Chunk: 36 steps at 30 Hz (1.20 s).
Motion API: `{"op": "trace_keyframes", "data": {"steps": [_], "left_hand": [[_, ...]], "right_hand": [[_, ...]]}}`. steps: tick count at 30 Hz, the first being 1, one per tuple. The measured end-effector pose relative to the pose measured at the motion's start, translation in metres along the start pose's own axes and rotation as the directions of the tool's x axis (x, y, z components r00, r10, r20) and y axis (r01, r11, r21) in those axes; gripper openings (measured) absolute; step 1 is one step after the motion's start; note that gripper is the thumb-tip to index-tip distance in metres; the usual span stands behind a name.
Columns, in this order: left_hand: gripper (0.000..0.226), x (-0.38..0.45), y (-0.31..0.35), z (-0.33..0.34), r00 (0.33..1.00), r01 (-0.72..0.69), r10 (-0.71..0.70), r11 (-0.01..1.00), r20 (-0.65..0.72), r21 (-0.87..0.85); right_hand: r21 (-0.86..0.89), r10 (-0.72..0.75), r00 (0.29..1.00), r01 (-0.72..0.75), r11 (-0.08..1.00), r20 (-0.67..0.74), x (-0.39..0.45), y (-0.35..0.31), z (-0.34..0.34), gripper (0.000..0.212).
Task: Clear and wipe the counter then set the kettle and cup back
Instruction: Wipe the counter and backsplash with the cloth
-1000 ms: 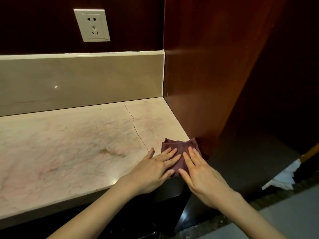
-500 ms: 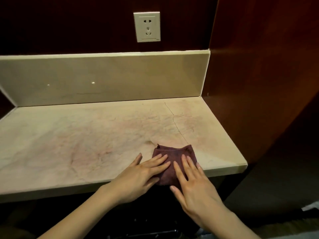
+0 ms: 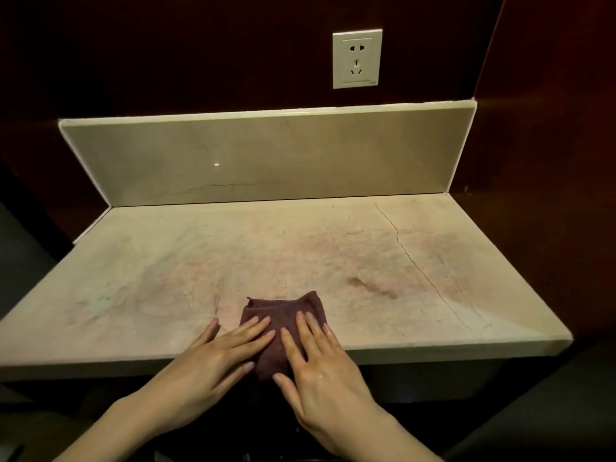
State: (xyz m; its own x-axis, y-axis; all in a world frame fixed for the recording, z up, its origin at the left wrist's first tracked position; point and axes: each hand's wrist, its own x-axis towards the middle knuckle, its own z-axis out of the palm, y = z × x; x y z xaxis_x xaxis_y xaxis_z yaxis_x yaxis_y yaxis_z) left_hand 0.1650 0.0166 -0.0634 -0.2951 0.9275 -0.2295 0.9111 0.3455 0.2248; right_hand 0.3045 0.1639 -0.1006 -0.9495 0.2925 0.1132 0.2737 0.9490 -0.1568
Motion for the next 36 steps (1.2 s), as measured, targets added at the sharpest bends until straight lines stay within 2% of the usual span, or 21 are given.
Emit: {"op": "trace_keyframes", "data": {"steps": [3, 9, 14, 16, 19, 21, 23, 25, 29, 32, 36], "left_hand": [[0.065, 0.001, -0.005, -0.001, 1.000, -0.021, 0.021, 1.000, 0.001, 0.014], [0.065, 0.022, 0.000, 0.003, 0.994, -0.101, 0.101, 0.995, -0.043, 0.003], [0.050, 0.064, 0.029, 0.009, 0.976, -0.189, 0.206, 0.963, -0.073, 0.192], [0.048, 0.081, 0.047, 0.007, 0.961, -0.237, 0.261, 0.948, -0.089, 0.211], [0.055, 0.110, 0.078, 0.001, 0.925, -0.346, 0.364, 0.925, -0.111, 0.154], [0.057, 0.127, 0.097, 0.000, 0.918, -0.392, 0.395, 0.916, -0.022, 0.086], [0.059, 0.146, 0.110, 0.002, 0.900, -0.434, 0.435, 0.894, 0.012, 0.116], [0.071, 0.159, 0.124, 0.002, 0.877, -0.477, 0.480, 0.868, 0.018, 0.138], [0.053, 0.179, 0.152, 0.002, 0.856, -0.516, 0.513, 0.843, 0.060, 0.151], [0.053, 0.196, 0.175, 0.002, 0.842, -0.539, 0.535, 0.829, 0.065, 0.149], [0.054, 0.217, 0.197, 0.002, 0.820, -0.572, 0.568, 0.808, 0.068, 0.142]], "right_hand": [[-0.028, 0.017, 1.000, -0.017, 0.999, -0.001, 0.003, 0.000, 0.001, 0.076], [-0.063, 0.027, 0.999, -0.025, 0.998, 0.041, -0.005, 0.024, -0.007, 0.074], [-0.112, 0.145, 0.989, -0.140, 0.984, 0.037, -0.017, 0.062, -0.020, 0.074], [-0.138, 0.206, 0.977, -0.198, 0.970, 0.046, -0.025, 0.080, -0.025, 0.074], [-0.164, 0.261, 0.963, -0.248, 0.955, 0.065, -0.039, 0.106, -0.035, 0.071], [-0.194, 0.323, 0.944, -0.304, 0.933, 0.073, -0.052, 0.123, -0.040, 0.069], [-0.226, 0.394, 0.916, -0.370, 0.901, 0.070, -0.062, 0.134, -0.047, 0.070], [-0.196, 0.400, 0.911, -0.376, 0.906, 0.098, -0.069, 0.145, -0.052, 0.081], [-0.136, 0.483, 0.867, -0.467, 0.874, 0.123, -0.083, 0.161, -0.066, 0.100], [-0.128, 0.543, 0.829, -0.529, 0.839, 0.132, -0.089, 0.174, -0.077, 0.122], [-0.108, 0.614, 0.777, -0.605, 0.789, 0.137, -0.094, 0.196, -0.080, 0.139]]}}
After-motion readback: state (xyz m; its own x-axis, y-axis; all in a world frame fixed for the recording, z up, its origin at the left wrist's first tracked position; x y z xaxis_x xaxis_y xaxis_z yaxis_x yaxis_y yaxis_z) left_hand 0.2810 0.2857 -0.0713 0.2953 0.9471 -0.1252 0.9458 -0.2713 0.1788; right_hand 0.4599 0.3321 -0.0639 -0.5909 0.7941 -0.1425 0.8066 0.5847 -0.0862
